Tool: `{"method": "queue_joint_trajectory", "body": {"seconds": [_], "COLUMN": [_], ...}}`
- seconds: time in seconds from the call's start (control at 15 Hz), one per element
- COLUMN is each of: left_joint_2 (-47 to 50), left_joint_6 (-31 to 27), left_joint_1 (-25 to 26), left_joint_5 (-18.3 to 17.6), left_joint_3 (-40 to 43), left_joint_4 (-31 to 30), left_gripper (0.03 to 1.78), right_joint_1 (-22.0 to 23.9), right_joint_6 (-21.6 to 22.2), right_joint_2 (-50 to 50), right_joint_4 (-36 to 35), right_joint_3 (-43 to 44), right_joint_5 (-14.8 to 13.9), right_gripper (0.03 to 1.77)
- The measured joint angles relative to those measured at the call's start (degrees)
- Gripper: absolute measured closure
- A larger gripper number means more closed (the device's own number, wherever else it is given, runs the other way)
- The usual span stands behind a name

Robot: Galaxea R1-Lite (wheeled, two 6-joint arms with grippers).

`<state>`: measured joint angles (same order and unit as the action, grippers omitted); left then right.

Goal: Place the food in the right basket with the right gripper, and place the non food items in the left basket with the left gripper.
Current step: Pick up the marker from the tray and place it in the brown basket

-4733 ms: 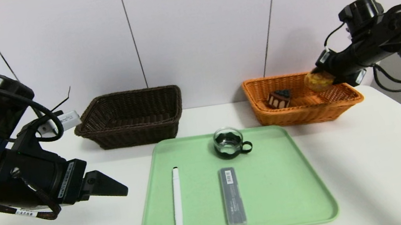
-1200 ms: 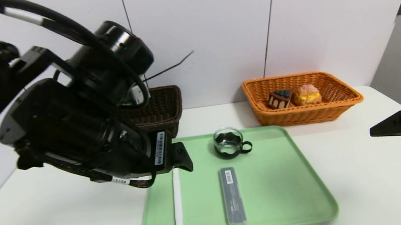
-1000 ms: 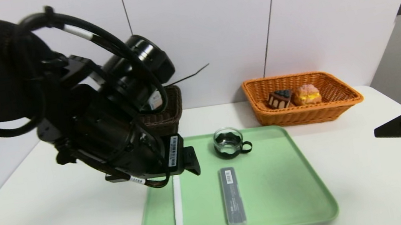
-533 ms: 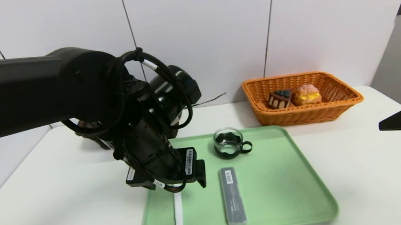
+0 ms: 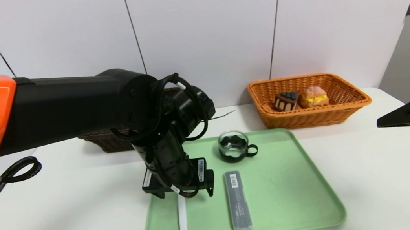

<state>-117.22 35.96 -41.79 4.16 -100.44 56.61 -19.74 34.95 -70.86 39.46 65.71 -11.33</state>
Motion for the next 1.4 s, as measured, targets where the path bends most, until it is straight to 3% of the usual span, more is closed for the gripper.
{"method": "queue_joint_trajectory", "body": {"seconds": [0.2, 0.33, 0.6, 0.87, 1.4], "left_joint_2": [-1.4, -2.1, -2.4, -2.8, -4.6], "left_joint_6": [0.2, 0.2, 0.2, 1.8, 2.8], "left_joint_1": [1.0, 1.6, 1.8, 1.7, 1.7], "left_joint_5": [-0.1, -0.1, -0.2, 0.1, 0.8], "left_joint_3": [-2.0, -2.6, -3.2, -3.4, -3.7], "left_joint_4": [0.1, 0.2, 0.4, 0.5, 0.5], "left_gripper": [0.12, 0.12, 0.12, 0.12, 0.12], "right_joint_1": [0.9, 1.0, 2.1, 4.9, 7.9], "right_joint_6": [-0.8, -3.7, -17.8, -30.4, -31.7], "right_joint_2": [0.0, -0.1, -0.8, -3.0, -5.4], "right_joint_4": [-1.6, -1.8, -10.7, -14.3, -14.5], "right_joint_3": [-2.3, -3.1, -6.6, -8.2, -8.0], "right_joint_5": [0.0, 0.9, 3.0, 9.9, 10.4], "right_gripper": [0.09, 0.09, 0.09, 0.09, 0.09]}}
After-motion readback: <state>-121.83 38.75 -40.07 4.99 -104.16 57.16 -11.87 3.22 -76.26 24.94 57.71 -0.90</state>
